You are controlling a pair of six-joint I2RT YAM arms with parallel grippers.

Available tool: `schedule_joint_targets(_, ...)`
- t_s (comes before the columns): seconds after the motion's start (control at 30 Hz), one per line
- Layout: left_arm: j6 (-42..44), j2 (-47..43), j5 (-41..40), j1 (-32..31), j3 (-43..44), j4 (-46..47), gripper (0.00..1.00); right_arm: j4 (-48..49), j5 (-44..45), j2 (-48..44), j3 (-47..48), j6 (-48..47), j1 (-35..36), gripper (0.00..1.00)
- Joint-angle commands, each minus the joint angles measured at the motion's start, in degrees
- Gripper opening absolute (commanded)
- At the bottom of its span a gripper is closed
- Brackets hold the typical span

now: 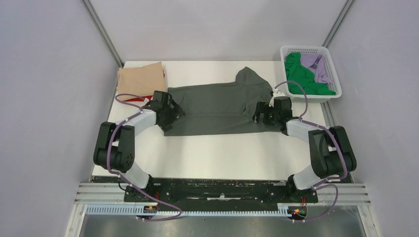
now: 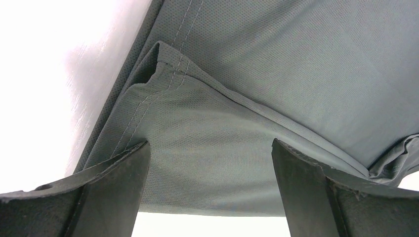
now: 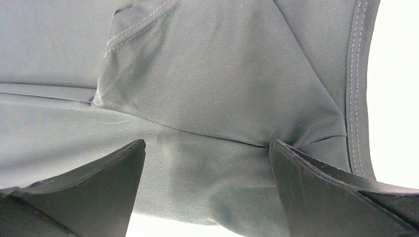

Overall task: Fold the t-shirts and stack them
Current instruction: Fold the flattened tshirt in 1/3 of the way

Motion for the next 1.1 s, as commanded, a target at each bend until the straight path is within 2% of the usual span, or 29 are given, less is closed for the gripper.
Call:
schedule_joint_targets(0.0,3.56,2.34,-5.95,0.48,-2.94,-6.30,1.00,0.76,-7.95,0.85,-5.03,3.49,-3.38,0.98)
schedule_joint_targets(0.13,4.13,-0.05,-5.76,0.39,-5.23,-7.59,1.00,-1.40,-9.01,-3.06,-8.04,3.42,-3.43,0.99)
schedule_joint_targets(0.3,2.59,-7.00,-3.23,0.31,-11.51,-9.17,1.00,-9.49,-7.10,-10.86,-13.76,3.47,-3.17,0.99)
schedule_joint_targets(0.4,0.58,-11.47,-1.94,0.14,-16.02,-9.79,1.00,-13.77,-3.12,-16.38,-17.56,3.42,-1.25,0.99)
schedule_joint_targets(0.77,-1.67,-33.74,-1.22,-1.10,-26.66,-17.05,1.00,-31.89,1.98,-35.14,-24.26,9.33,5.79,0.98)
schedule_joint_targets(0.93,-0.74,-40.95,-3.12,-1.08,-27.28,-19.05,1.00,-34.43,3.86,-42.55,-24.39,10.41,7.21,0.99)
schedule_joint_targets(1.07,0.20,-41.07,-3.51,-1.07,-21.67,-20.48,1.00,-32.30,3.35,-43.90,-20.60,8.76,7.27,0.98)
